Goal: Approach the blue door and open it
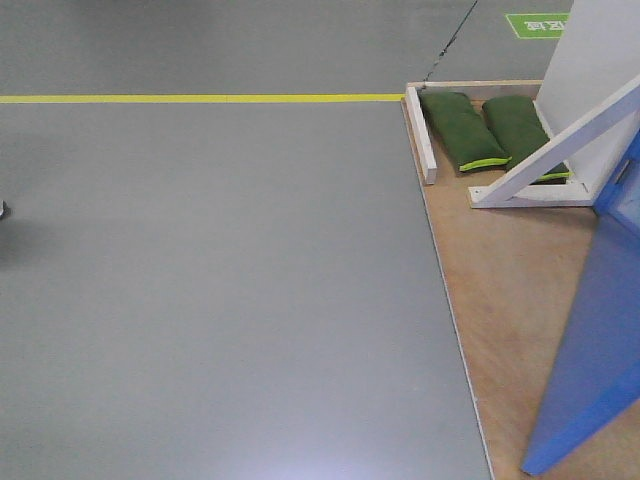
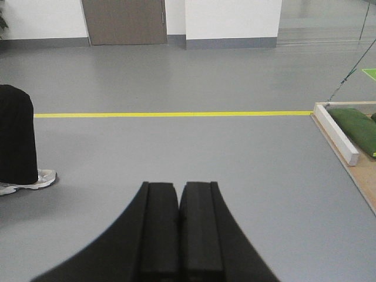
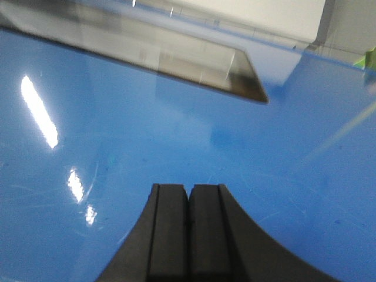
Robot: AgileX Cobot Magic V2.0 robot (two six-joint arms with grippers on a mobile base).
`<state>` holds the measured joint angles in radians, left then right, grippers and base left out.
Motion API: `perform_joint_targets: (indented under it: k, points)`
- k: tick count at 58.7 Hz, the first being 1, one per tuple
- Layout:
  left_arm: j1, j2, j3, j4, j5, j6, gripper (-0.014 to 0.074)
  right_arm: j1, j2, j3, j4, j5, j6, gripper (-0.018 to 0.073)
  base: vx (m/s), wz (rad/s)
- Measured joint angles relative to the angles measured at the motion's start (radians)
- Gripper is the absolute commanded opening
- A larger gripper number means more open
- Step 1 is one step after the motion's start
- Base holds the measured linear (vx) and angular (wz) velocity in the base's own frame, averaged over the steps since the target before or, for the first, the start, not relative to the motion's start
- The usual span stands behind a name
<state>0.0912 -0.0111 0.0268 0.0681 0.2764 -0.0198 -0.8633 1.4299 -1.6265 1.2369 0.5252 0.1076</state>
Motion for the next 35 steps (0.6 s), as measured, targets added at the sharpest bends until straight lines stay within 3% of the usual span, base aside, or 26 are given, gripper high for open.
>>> perform_joint_targets:
  k: [15, 22, 27, 35]
  points:
    - [0.0, 0.0, 0.0, 0.0, 0.0, 0.0, 0.0073, 0.255, -0.013, -0.002, 0.005, 0.087, -0.001, 0.0008, 0.0, -0.01]
    - [0.0, 0.0, 0.0, 0.0, 0.0, 0.0, 0.0073, 0.376, -0.03, -0.009, 0.037, 0.281, -0.011, 0.0008, 0.0, 0.0]
    - [0.0, 0.0, 0.0, 0.0, 0.0, 0.0, 0.0073, 0.427, -0.035, -0.011, 0.044, 0.334, -0.013, 0.0008, 0.0, 0.01]
    - [0.0, 0.0, 0.0, 0.0, 0.0, 0.0, 0.0073, 0.457, -0.013, -0.013, 0.027, 0.277, -0.014, 0.0008, 0.0, 0.01]
